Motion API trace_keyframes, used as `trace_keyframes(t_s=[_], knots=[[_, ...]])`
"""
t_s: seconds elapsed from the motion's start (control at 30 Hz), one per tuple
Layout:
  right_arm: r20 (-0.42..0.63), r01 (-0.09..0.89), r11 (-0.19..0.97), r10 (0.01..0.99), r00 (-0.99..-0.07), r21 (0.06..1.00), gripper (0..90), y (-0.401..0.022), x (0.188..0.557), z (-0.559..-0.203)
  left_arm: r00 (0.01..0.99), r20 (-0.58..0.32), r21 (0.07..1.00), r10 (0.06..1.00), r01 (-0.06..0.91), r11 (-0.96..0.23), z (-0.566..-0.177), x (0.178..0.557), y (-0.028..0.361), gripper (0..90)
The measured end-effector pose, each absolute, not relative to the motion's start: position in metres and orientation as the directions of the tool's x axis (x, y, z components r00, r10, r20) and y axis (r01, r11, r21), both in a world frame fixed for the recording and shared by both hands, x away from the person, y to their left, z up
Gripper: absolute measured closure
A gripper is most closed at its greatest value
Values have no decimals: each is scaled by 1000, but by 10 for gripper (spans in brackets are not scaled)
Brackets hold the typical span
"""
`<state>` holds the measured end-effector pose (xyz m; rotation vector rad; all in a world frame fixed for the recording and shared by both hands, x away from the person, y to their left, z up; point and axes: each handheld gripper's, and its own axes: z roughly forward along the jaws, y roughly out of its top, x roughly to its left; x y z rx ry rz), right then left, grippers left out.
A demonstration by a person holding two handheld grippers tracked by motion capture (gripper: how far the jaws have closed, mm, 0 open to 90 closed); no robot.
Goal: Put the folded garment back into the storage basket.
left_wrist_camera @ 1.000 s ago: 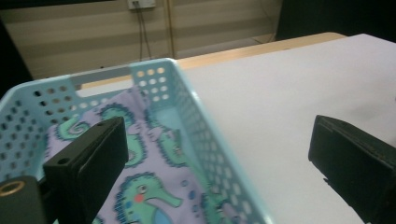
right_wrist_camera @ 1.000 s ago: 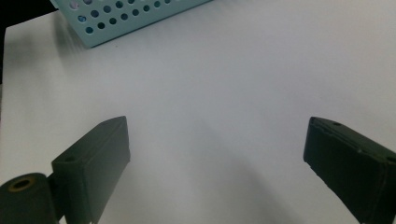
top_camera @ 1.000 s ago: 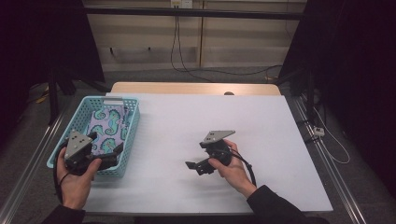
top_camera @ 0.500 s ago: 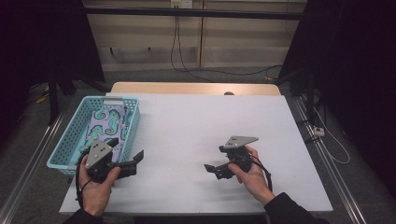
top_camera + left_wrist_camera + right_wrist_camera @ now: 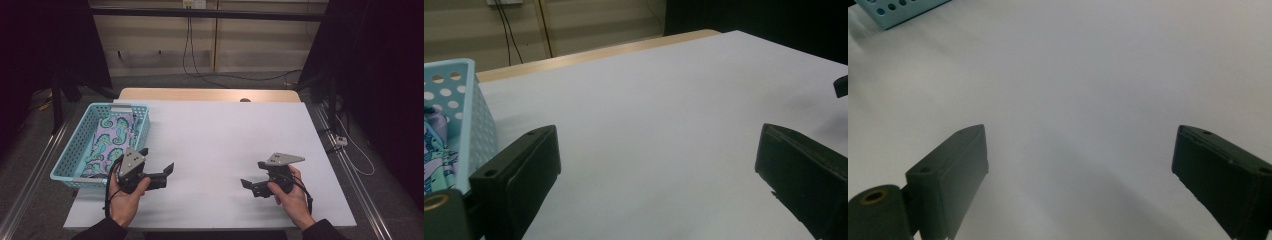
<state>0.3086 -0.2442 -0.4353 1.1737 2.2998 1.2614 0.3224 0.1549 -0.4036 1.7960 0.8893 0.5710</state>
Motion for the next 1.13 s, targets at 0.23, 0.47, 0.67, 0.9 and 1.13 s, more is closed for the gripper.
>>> trace_keyframes(t_s=[0.23, 0.47, 0.67, 0.9, 1.13], knots=[[143, 543, 247, 803, -578, 802, 72, -268, 293, -436, 606, -36, 927, 795, 317, -199, -416, 317, 154, 43], [143, 545, 209, 833, -534, 812, 72, -281, 280, -435, 604, -43, 931, 796, 314, -188, -420, 316, 160, 42], [138, 544, 195, 848, -512, 816, 72, -291, 268, -436, 631, -16, 919, 775, 315, -238, -421, 314, 158, 40], [133, 529, 183, 853, -504, 829, 71, -298, 266, -433, 622, -18, 911, 783, 333, -244, -425, 315, 160, 40], [135, 522, 193, 840, -525, 831, 68, -294, 271, -434, 595, -52, 918, 802, 344, -196, -426, 313, 168, 42]])
